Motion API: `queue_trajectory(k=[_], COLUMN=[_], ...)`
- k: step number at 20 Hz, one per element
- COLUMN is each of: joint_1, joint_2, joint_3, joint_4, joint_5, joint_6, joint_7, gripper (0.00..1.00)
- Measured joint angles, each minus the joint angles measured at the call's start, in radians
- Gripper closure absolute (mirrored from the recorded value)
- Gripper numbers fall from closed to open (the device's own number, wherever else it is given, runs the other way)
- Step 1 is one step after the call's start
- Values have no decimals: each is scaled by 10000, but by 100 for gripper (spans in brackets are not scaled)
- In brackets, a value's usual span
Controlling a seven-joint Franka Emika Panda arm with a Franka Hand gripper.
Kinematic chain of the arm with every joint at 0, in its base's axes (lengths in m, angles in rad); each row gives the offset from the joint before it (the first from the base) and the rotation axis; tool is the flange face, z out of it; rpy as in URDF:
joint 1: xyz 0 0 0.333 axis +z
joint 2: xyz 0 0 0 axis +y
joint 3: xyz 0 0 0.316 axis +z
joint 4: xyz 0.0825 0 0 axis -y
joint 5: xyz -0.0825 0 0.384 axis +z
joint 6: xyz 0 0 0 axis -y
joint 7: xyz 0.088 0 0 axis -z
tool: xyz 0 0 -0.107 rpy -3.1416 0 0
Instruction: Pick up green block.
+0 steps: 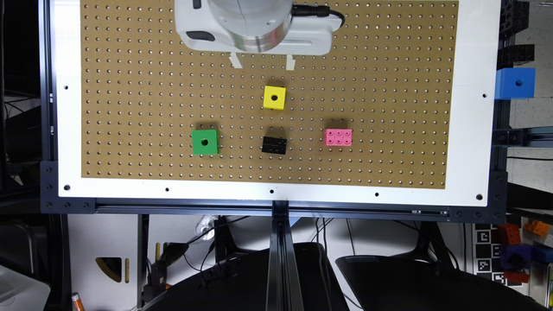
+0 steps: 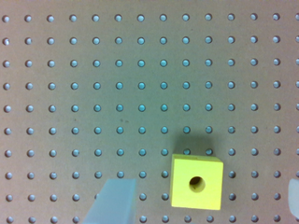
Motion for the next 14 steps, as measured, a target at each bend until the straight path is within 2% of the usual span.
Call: queue_trajectory(k=[4,5,8,9,10,14], joint_1=[-53,-145,-747,-916,-996,-1035], joint_2=[0,1,40,119,243,838], joint_3=[-1,-8,-20,-19,-19,-18], joint_4=[-4,20,161,280,432,1046], joint_5=[-20,-83,-101,-100,-100,-101], joint_6=[1,7,9,10,11,12], joint_7=[-8,-42,-647,-820,-898,-930], gripper=[0,0,0,0,0,0])
